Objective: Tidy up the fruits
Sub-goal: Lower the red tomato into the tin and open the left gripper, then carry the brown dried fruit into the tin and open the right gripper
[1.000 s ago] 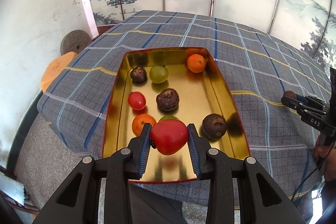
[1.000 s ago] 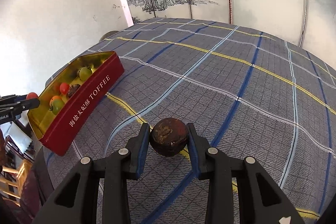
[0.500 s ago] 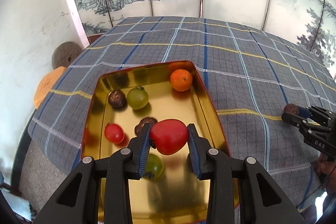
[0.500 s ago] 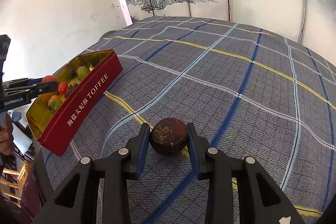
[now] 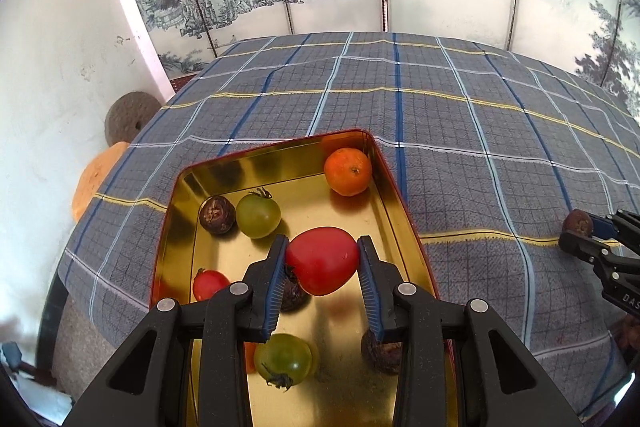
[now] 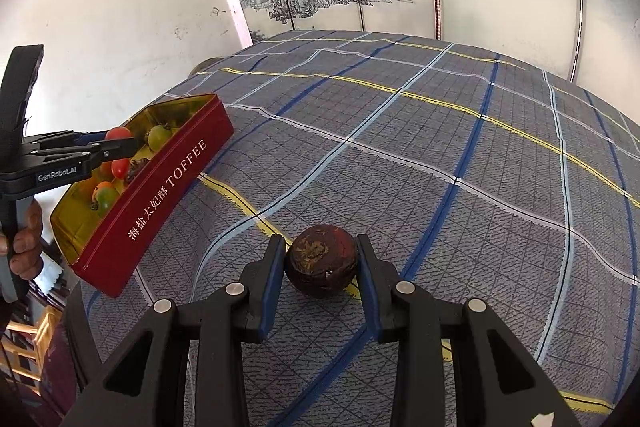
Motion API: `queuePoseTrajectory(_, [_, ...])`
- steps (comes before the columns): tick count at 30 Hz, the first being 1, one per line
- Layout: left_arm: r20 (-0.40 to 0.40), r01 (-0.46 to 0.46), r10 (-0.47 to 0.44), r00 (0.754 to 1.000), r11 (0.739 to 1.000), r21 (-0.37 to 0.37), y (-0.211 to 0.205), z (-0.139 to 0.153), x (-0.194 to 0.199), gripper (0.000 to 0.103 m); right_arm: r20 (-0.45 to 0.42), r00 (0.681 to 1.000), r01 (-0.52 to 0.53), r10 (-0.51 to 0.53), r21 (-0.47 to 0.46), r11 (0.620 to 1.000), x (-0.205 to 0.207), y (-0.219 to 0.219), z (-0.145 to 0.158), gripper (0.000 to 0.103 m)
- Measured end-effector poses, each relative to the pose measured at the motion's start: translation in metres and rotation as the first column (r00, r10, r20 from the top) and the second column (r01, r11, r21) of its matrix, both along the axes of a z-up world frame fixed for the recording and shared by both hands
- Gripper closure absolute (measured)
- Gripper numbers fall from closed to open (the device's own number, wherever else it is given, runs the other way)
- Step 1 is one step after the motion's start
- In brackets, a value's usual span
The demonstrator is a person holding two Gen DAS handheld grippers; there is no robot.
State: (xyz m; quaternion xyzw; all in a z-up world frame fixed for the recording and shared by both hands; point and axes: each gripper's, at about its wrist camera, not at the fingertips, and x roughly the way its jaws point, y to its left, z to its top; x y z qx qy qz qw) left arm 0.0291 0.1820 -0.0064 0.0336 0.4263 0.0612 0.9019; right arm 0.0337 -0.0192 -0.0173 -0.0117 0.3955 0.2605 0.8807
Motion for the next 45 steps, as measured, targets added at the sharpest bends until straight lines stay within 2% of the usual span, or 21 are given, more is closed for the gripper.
queuePoseTrajectory(9, [-0.024,-0.020,0.020,1.000,1.000,0.018,0.003,-0.008,0.009,0.066,0.000,1.000,0.001,-0.001,-0.002,1.000,0.000,0.001,0.000,0.070])
queuePoseTrajectory(18, [0.014,-0.042,0.041,0.999,0.996,0.073,0.004,-0.004,0.006,0.048,0.000,1.000,0.001,-0.001,-0.002,1.000,0.000,0.001,0.000,0.070])
queuePoseTrajectory(20, [0.022,-0.048,0.046,0.999,0.995,0.083,0.004,-0.001,0.003,0.037,0.001,1.000,0.001,-0.001,-0.002,1.000,0.000,0.001,0.000,0.070])
queuePoseTrajectory(28, [0.049,-0.057,0.051,0.997,0.992,0.116,-0.002,0.008,-0.015,0.036,0.007,1.000,-0.010,0.010,-0.014,1.000,-0.002,0.004,0.000,0.070])
queuePoseTrajectory(34, [0.067,-0.075,0.068,0.995,0.992,0.104,-0.003,0.015,-0.034,0.035,0.012,1.000,-0.007,0.007,-0.003,1.000,-0.008,0.006,0.006,0.070])
queuePoseTrajectory(45, [0.091,-0.107,0.099,0.991,0.990,0.091,0.003,0.023,-0.063,0.035,0.097,0.990,-0.107,0.105,0.013,0.994,-0.037,0.042,0.050,0.070])
